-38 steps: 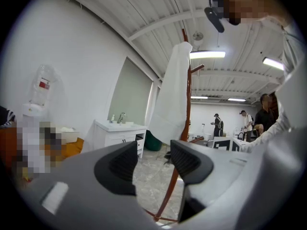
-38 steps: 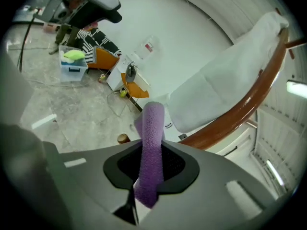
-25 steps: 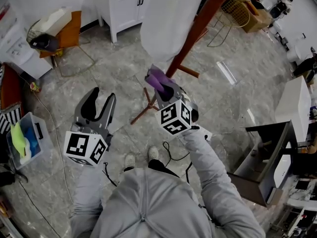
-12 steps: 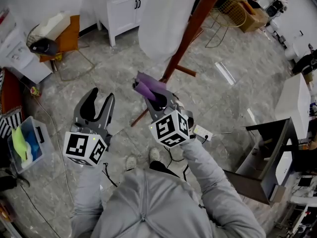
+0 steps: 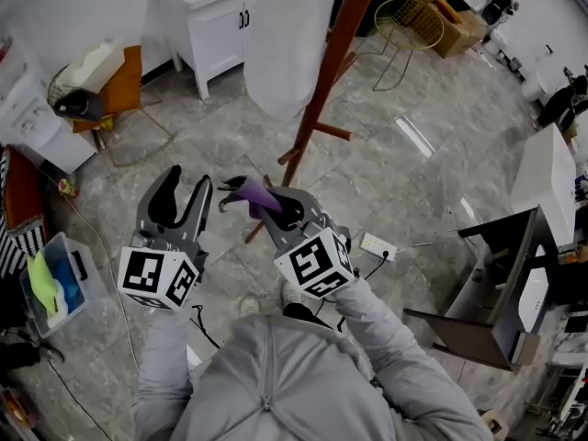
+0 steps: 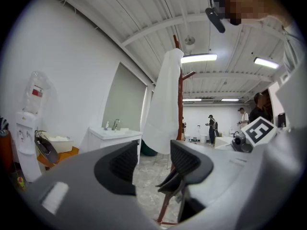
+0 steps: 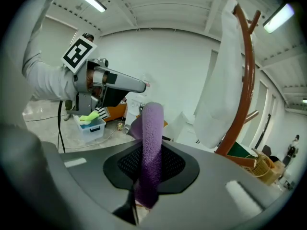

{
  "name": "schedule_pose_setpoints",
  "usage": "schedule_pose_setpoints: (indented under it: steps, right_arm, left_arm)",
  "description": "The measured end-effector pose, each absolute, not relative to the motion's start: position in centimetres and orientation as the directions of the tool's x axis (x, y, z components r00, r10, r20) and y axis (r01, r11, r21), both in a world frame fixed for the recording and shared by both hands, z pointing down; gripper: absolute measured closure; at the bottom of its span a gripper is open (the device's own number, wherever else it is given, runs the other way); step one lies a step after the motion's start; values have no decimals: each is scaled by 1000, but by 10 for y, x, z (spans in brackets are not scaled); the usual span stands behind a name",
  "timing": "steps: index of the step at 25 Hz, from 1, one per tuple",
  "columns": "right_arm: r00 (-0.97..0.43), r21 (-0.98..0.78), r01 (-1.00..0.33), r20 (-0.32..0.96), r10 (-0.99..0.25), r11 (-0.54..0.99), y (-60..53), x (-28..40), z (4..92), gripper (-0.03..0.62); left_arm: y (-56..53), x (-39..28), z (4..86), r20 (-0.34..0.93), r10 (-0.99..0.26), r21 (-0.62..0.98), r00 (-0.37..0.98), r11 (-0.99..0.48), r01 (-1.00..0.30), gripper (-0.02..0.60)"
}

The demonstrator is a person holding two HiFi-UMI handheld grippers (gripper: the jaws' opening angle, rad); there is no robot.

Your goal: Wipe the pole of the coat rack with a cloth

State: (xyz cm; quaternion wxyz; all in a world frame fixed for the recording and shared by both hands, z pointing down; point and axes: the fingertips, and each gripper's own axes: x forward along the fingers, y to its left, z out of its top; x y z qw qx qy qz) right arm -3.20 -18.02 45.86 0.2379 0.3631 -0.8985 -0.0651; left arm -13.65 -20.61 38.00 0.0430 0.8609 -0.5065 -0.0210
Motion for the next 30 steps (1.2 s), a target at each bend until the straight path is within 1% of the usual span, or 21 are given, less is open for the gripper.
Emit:
schedule_pose_setpoints:
  steps: [3, 6, 16, 23, 30]
  right_arm:
    - [-608, 248, -674, 348, -713, 696, -171, -18, 452, 540]
    - [-568, 225, -743, 288, -771, 630, -167, 6, 434, 540]
    - [-339, 161, -920, 136, -931, 358, -152, 108, 392, 540]
    - [-165, 120, -979, 18, -986, 166, -150, 175, 358, 540]
    - [-50, 75, -996, -42, -998, 47, -141, 220, 344, 540]
  left_arm:
    - [-205, -132, 375, 1, -866, 88, 500, -498, -863, 351]
    - [-205, -122, 371, -3, -851, 76, 525, -523, -849, 351]
    - [-208, -81, 353, -28, -791, 43, 611, -612, -790, 351]
    - [-212, -59, 344, -51, -758, 18, 650, -651, -759, 351]
    - [-213, -45, 338, -57, -746, 3, 664, -665, -747, 351]
